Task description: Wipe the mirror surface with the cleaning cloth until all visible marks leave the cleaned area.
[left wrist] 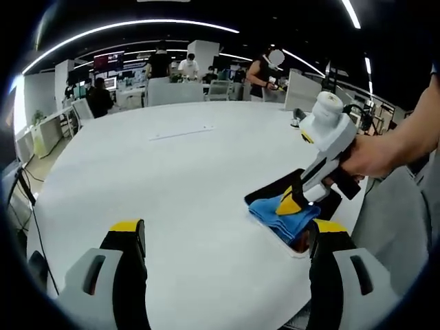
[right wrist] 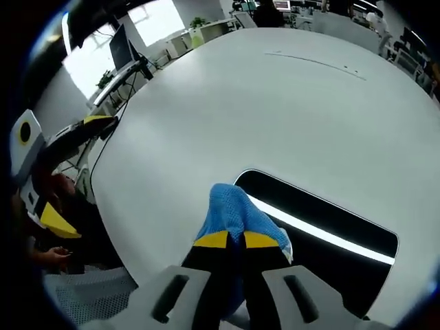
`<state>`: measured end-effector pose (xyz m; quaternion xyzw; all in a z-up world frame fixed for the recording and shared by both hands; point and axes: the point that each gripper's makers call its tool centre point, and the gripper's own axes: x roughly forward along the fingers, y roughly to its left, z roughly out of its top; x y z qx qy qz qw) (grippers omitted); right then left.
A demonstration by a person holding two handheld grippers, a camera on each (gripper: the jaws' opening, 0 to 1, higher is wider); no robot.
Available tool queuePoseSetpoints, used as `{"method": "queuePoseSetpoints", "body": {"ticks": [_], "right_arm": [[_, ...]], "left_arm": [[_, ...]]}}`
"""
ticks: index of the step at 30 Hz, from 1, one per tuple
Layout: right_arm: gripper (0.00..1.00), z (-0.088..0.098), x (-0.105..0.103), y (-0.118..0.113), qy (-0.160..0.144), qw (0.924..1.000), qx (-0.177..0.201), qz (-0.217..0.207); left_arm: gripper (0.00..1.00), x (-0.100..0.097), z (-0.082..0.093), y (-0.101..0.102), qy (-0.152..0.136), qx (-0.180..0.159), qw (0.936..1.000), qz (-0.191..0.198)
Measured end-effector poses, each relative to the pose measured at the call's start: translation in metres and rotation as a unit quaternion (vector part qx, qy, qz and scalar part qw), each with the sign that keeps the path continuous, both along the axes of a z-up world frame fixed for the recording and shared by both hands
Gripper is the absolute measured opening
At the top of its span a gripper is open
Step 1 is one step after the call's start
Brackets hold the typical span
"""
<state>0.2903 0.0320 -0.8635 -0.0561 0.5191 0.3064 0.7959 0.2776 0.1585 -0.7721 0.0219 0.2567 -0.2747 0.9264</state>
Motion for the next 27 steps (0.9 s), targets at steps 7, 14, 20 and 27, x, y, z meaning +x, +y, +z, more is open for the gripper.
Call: {"method": "queuePoseSetpoints", "body": {"ticks": [7,14,20,27], "right_arm": [[0.0,0.0,-0.001,-0.011,0.012,0.9997,0.011,-0.018],[0.0,0.001,-0.003,-0.024,0.013,0.9995,0.01,-0.026],[0.0,0.0,-0.004,-0.034,0.015,0.9992,0.012,-0.034],[0.0,0.001,-0.005,-0.044,0.016,0.999,0.014,-0.04]], "left_arm": [[0.99,-0.001,-0.002,-0.009,0.0,-0.005,1.0,-0.004],[0.99,-0.001,-0.001,-0.012,-0.003,-0.007,1.0,-0.004],[0.99,-0.003,0.001,-0.014,-0.005,-0.007,1.0,-0.003],[0.99,-0.006,0.003,-0.016,-0.007,-0.007,1.0,-0.001]]}}
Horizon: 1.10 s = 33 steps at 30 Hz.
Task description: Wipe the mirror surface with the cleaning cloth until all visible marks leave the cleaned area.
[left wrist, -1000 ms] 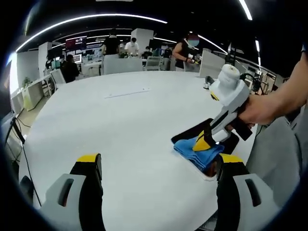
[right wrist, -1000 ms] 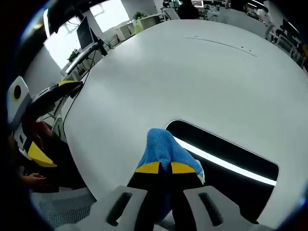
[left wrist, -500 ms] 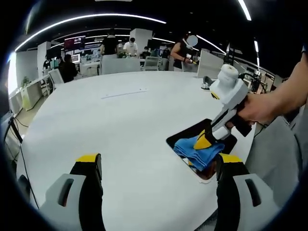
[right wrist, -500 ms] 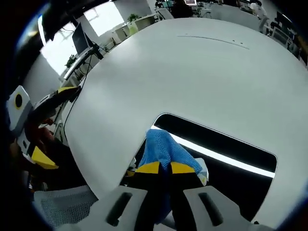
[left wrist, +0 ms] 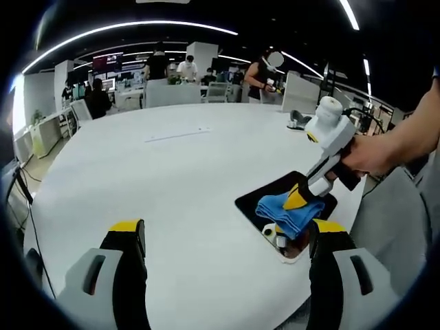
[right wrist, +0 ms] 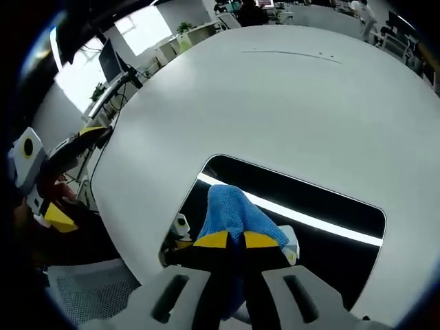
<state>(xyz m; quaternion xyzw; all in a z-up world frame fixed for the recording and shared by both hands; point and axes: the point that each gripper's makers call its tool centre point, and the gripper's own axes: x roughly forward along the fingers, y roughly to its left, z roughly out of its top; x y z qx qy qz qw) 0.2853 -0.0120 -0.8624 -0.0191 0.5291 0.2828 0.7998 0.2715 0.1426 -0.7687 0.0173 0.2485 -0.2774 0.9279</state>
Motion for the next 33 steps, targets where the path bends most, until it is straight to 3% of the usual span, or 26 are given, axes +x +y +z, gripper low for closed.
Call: {"method": "queuePoseSetpoints", "body": {"ticks": [33], "right_arm": [[0.0,-0.001,0.0,-0.056,-0.001,0.9996,-0.002,-0.026]], "left_arm": [[0.99,-0.01,0.003,-0.006,-0.007,-0.005,0.9999,0.009]]}}
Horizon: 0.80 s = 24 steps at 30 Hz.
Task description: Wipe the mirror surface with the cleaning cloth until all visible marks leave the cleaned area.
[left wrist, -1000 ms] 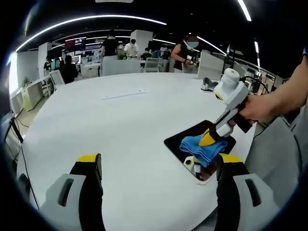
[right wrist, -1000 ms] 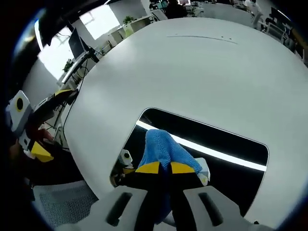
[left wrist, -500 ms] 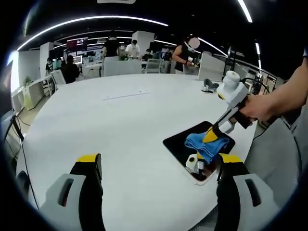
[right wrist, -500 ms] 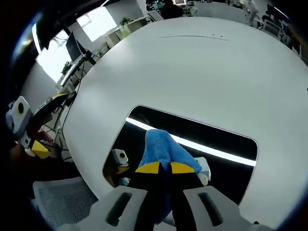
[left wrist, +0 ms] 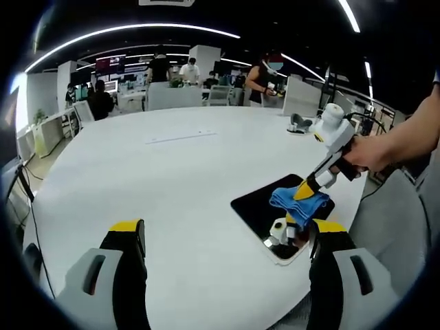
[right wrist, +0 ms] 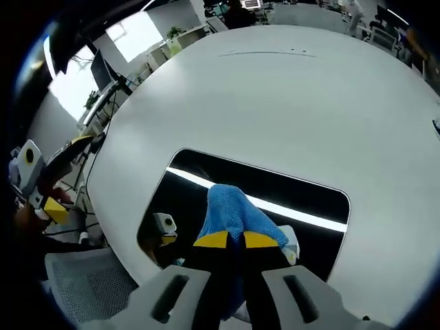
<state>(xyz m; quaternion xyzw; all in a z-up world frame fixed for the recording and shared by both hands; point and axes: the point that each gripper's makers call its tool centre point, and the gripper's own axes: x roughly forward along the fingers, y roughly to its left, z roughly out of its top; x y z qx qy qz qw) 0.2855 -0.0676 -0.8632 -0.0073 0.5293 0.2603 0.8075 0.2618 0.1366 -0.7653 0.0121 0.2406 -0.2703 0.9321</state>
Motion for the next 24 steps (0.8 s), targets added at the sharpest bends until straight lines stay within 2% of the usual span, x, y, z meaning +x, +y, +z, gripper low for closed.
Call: {"method": "queuePoseSetpoints", "body": {"ticks": [13,16,19,21,22,24], "right_arm": [[0.0,0.001,-0.001,-0.023,-0.005,0.9999,-0.006,-0.01],[0.0,0.0,-0.001,-0.03,-0.007,0.9998,-0.009,-0.014],[0.0,0.001,-0.002,-0.037,-0.008,0.9997,-0.009,-0.019],[0.0,0.0,-0.001,-0.042,-0.008,0.9997,-0.01,-0.023],[0.0,0.0,-0.002,-0.044,-0.008,0.9996,-0.01,-0.024],[0.0,0.0,-0.002,-0.047,-0.008,0.9996,-0.011,-0.026]], "left_arm": [[0.99,-0.003,-0.004,0.0,0.006,0.01,0.9999,0.002],[0.99,0.0,0.011,-0.006,-0.042,-0.028,0.9987,-0.006],[0.99,-0.007,0.001,-0.006,-0.016,-0.021,0.9996,-0.014],[0.99,-0.012,-0.009,-0.002,0.01,0.003,0.9999,-0.01],[0.99,-0.011,-0.012,-0.001,0.014,0.005,0.9999,-0.007],[0.99,-0.011,-0.008,0.0,-0.003,0.007,1.0,-0.005]]}}
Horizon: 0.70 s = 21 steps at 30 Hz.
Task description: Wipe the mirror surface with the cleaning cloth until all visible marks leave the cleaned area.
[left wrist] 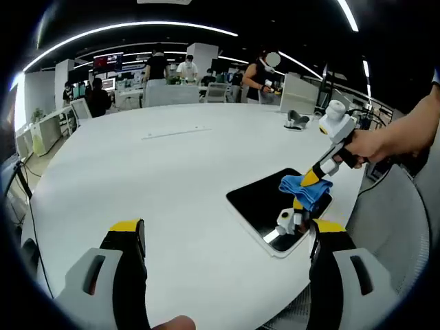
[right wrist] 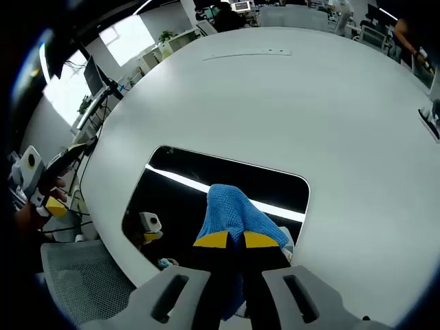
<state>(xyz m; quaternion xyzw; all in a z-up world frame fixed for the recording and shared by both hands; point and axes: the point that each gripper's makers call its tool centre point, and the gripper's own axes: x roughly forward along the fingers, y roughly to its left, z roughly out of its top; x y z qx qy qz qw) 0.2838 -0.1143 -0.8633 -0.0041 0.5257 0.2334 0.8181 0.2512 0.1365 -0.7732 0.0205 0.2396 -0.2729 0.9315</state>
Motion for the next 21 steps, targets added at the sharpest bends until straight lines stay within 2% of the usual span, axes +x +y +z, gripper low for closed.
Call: {"method": "queuePoseSetpoints", "body": {"ticks": [1,3,9,21], "right_arm": [[0.0,0.0,0.0,-0.002,0.001,1.0,-0.001,-0.002],[0.0,0.0,0.0,-0.005,0.0,1.0,-0.007,0.0],[0.0,0.0,0.002,-0.02,0.002,0.9999,-0.01,-0.012],[0.0,0.0,0.005,-0.034,0.007,0.9994,-0.018,-0.029]], "left_arm": [[0.99,0.002,0.005,0.001,-0.018,0.002,0.9998,0.001],[0.99,0.002,0.005,0.001,-0.008,-0.007,0.9999,0.005],[0.99,0.005,0.012,0.001,-0.02,-0.015,0.9996,0.012],[0.99,0.006,0.016,-0.003,-0.029,-0.008,0.9994,0.016]]}}
